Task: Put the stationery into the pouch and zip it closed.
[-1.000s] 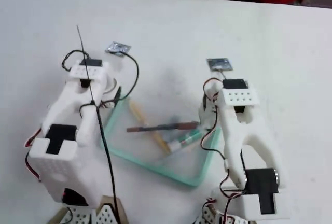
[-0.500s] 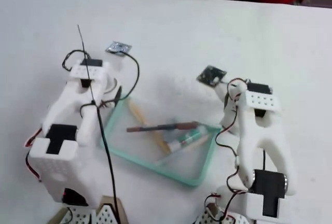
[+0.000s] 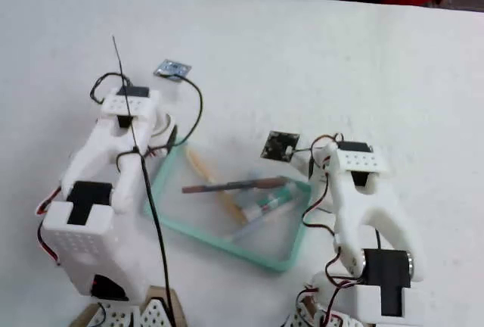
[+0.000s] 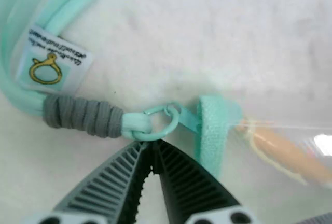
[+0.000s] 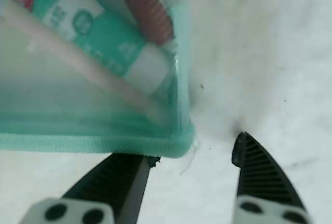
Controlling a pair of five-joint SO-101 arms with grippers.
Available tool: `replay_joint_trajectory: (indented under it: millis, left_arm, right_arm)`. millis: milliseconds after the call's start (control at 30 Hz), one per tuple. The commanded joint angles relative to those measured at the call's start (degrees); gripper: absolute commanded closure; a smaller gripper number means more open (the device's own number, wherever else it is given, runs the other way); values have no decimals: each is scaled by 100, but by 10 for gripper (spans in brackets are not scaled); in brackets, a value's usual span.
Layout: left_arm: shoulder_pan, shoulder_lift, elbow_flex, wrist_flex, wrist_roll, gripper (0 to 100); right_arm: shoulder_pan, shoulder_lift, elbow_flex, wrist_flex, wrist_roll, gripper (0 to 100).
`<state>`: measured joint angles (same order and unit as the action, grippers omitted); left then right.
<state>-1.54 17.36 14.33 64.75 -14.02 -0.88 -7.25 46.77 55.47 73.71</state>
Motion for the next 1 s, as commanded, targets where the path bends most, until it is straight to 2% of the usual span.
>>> replay_joint_trajectory:
  millis: [0, 200, 400, 567, 733, 967]
  left_arm:
    - [-31, -40, -26, -70, -35, 977]
    - [4, -40, -35, -149, -35, 977]
    - [391, -40, -26, -202, -53, 977]
    - [620, -40, -158, -308, -35, 977]
    - [945, -31, -299, -862, -35, 977]
    - [1587, -22, -360, -1574, -26, 977]
  right_arm:
    - [-233, -233, -26, -321, -299, 779]
    - [-497, -233, -44, -1411, -1354, 827]
    - [-989, -198, -62, -2519, -2576, 840]
    - [-1446, -171, -255, -2941, -2892, 840]
    - [-1235, 145, -1116, -2738, -3402, 840]
    - [-400, 1341, -2312, -2536, -3446, 840]
